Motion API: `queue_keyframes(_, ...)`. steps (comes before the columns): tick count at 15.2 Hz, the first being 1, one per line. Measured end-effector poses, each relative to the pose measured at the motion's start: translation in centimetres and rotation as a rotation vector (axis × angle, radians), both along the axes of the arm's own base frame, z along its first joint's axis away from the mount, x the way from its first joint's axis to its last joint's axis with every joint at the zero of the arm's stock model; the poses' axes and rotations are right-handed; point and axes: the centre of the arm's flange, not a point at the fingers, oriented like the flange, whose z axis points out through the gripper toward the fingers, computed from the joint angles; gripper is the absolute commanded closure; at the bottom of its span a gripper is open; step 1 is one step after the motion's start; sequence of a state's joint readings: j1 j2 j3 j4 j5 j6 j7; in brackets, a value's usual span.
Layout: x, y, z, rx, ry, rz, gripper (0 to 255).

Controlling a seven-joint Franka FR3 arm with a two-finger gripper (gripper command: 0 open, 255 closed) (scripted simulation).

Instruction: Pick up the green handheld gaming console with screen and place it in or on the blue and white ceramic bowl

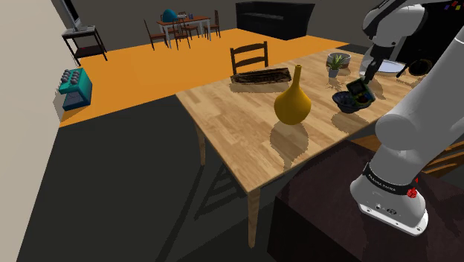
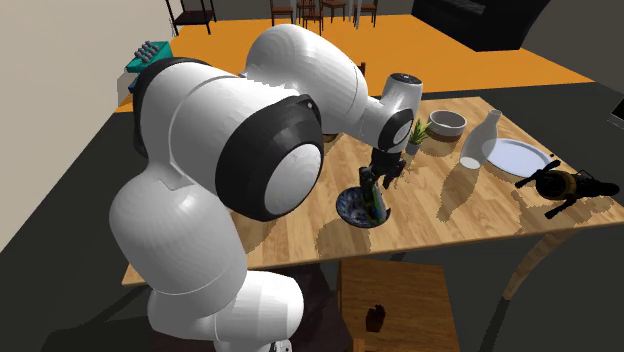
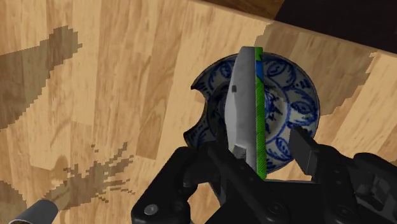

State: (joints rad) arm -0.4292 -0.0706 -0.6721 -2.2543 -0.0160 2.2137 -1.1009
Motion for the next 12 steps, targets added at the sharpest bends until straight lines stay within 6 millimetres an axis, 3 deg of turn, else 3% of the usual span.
queue_keyframes(5,0.0,0.0,0.0,0.001,0.001,0.0,0)
queue_keyframes(9,-0.3,0.1,3.8,-0.001,-0.001,0.0,0)
queue_keyframes(12,-0.3,0.0,4.8,0.0,0.0,0.0,0)
